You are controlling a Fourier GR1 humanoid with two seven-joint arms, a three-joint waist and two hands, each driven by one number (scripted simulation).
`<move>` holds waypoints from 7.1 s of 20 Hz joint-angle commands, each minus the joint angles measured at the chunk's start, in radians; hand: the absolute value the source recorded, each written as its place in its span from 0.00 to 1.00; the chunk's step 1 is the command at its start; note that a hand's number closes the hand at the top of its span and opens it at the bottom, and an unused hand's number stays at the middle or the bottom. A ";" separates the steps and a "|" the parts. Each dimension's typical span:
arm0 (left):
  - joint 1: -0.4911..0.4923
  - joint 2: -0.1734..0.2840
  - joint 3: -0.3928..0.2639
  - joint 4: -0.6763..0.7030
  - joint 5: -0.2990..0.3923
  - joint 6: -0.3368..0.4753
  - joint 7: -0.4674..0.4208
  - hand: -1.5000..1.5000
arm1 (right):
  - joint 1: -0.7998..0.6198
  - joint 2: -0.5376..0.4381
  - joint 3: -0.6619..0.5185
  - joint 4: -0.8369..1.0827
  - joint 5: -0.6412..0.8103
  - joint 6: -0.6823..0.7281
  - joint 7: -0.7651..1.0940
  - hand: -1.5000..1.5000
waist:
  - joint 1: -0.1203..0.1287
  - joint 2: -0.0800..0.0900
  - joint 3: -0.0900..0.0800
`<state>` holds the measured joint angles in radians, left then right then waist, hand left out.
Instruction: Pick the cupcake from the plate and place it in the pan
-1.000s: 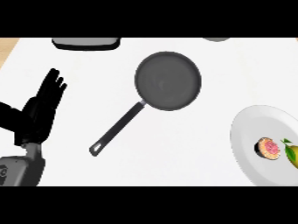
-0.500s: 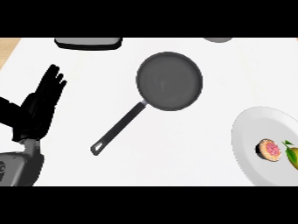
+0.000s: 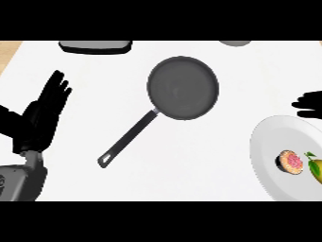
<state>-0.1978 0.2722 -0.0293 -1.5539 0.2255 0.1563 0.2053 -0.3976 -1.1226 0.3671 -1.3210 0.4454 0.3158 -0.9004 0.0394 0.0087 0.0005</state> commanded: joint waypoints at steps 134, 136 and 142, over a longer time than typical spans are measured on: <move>-0.040 -0.112 0.089 -0.002 -0.134 -0.109 0.035 0.50 | -0.515 1.122 -0.368 0.597 1.024 -0.694 2.284 1.00 | 0.039 0.013 0.001; -0.011 -0.127 0.084 -0.006 -0.127 -0.111 0.022 0.50 | -0.477 1.122 -0.426 0.559 1.008 -0.744 2.318 0.00 | 0.032 0.009 0.001; -0.043 -0.124 0.093 0.025 -0.141 -0.098 0.012 0.50 | -0.425 1.122 -0.435 0.624 0.865 -0.901 2.196 0.00 | 0.034 0.012 0.001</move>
<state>-0.2485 0.1432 0.0538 -1.5469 0.0868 0.0624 0.2438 -0.8461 -0.0106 -0.0578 -0.7299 1.3821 -0.3763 1.1491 0.0737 0.0198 0.0023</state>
